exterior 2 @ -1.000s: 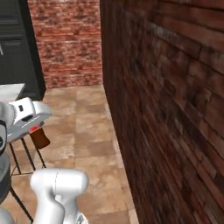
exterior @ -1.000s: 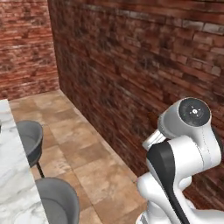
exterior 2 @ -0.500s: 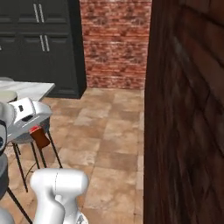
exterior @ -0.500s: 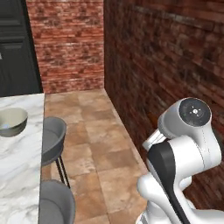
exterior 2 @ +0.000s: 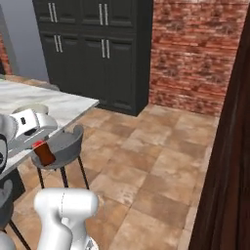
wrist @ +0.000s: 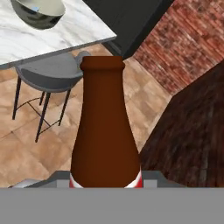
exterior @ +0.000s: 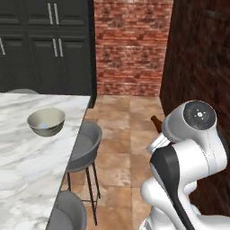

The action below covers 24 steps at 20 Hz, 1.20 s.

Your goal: Open the fridge, grab two sodas, and place both sodas inside the bowl with ice on the dining counter.

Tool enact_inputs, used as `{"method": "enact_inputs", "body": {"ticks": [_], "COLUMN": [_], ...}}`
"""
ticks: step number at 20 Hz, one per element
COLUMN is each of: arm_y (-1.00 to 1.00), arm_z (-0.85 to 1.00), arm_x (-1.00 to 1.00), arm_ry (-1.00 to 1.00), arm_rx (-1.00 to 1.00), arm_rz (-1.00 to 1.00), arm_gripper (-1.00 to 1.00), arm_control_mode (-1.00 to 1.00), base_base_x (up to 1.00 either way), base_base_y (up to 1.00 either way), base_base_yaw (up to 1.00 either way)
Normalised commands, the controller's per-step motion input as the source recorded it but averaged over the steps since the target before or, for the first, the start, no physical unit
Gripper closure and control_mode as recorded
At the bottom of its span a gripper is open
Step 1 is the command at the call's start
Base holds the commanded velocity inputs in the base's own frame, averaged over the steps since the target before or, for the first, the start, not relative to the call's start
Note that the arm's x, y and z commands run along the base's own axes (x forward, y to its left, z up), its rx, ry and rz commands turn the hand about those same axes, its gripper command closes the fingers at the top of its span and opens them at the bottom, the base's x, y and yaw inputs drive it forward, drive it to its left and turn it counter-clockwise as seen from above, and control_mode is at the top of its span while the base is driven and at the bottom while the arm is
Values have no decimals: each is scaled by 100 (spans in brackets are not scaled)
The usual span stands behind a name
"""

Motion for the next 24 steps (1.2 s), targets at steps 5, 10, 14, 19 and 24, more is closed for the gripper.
{"method": "enact_inputs", "body": {"ticks": [5,10,14,19,24], "arm_y": [0,0,0,0,0], "arm_z": [0,0,0,0,0], "arm_x": [0,0,0,0,0], "arm_ry": [0,0,0,0,0], "arm_rx": [0,0,0,0,0], "arm_rz": [0,0,0,0,0], "arm_gripper": [100,100,100,100,100], "arm_control_mode": [100,100,100,100,100], "base_base_x": [71,72,71,72,71], "base_base_y": [-25,-24,-24,-22,-21], "base_base_yaw": [53,52,52,53,53]}}
